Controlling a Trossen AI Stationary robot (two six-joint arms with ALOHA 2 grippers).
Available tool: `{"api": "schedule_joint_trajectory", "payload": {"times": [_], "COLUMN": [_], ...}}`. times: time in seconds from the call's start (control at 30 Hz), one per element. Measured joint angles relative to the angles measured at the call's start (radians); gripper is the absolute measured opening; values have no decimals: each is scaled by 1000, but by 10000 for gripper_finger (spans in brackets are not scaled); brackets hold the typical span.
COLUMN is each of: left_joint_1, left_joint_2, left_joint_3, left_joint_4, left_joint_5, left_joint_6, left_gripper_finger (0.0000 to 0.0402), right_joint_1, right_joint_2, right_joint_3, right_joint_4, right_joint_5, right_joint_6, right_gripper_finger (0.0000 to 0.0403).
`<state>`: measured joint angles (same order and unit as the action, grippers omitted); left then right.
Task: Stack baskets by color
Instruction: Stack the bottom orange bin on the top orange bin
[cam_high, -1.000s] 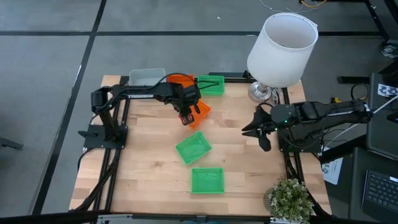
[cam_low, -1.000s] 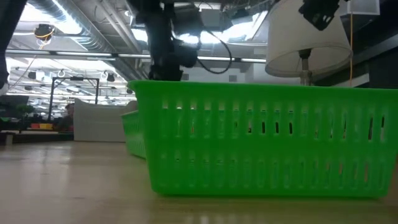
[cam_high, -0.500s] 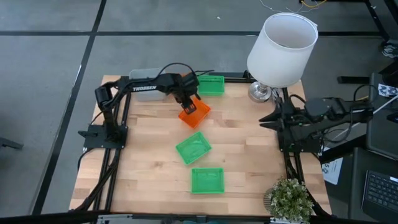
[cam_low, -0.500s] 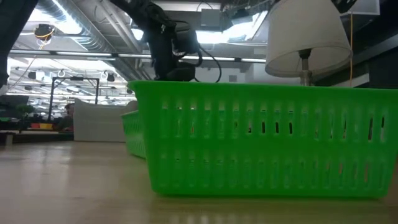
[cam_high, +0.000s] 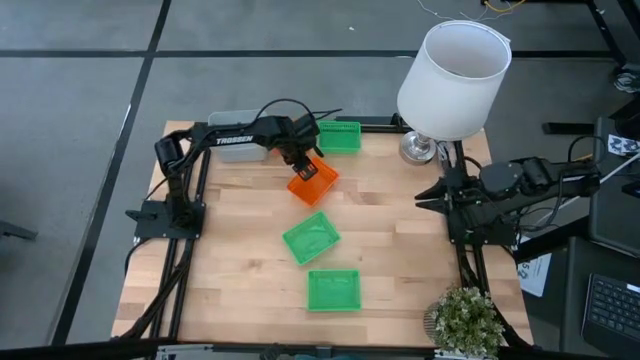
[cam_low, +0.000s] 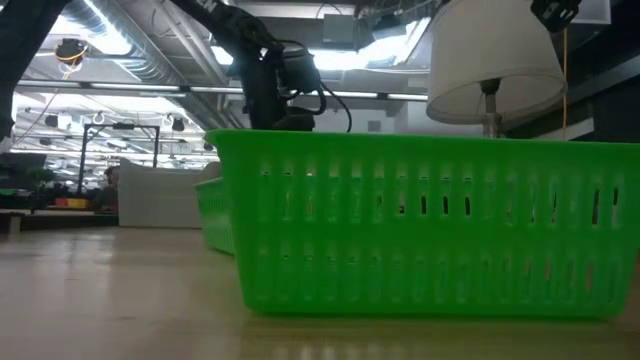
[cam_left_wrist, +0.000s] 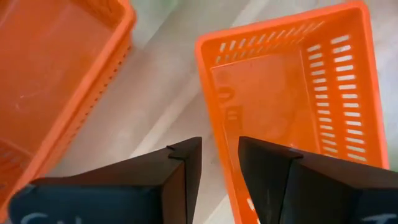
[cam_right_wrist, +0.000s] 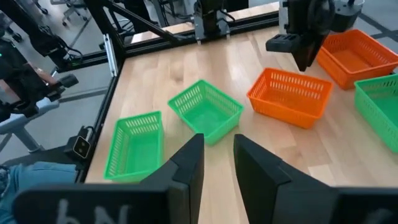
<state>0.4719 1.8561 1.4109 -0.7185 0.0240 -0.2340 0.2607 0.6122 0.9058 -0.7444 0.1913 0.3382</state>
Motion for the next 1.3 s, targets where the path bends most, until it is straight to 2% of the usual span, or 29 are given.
{"api": "schedule_joint_trajectory", "payload": {"times": [0.53,0.6,0.67,0.7,0.77,0.9,1.1,1.3], "left_joint_1": [-4,-5,-11,-15,-19,-28,-48,-53], "left_joint_2": [152,153,153,147,123,69,-37,-93], "left_joint_3": [0,0,0,0,0,23,133,303], "left_joint_4": [43,31,28,28,18,-24,-168,-331], "left_joint_5": [-10,-11,-13,-13,-18,-33,-69,-204], "left_joint_6": [45,59,62,71,90,93,130,326], "left_gripper_finger": [95,82,52,30,9,2,0,0], "right_joint_1": [0,0,0,0,0,0,0,0], "right_joint_2": [22,22,22,22,23,23,23,22], "right_joint_3": [0,0,0,0,0,0,0,-23], "right_joint_4": [0,-1,-1,-1,-2,-3,-38,-30], "right_joint_5": [0,0,0,0,0,0,0,0], "right_joint_6": [0,0,-3,-3,-3,-4,-1,0], "right_gripper_finger": [87,87,87,87,87,87,87,87]}}
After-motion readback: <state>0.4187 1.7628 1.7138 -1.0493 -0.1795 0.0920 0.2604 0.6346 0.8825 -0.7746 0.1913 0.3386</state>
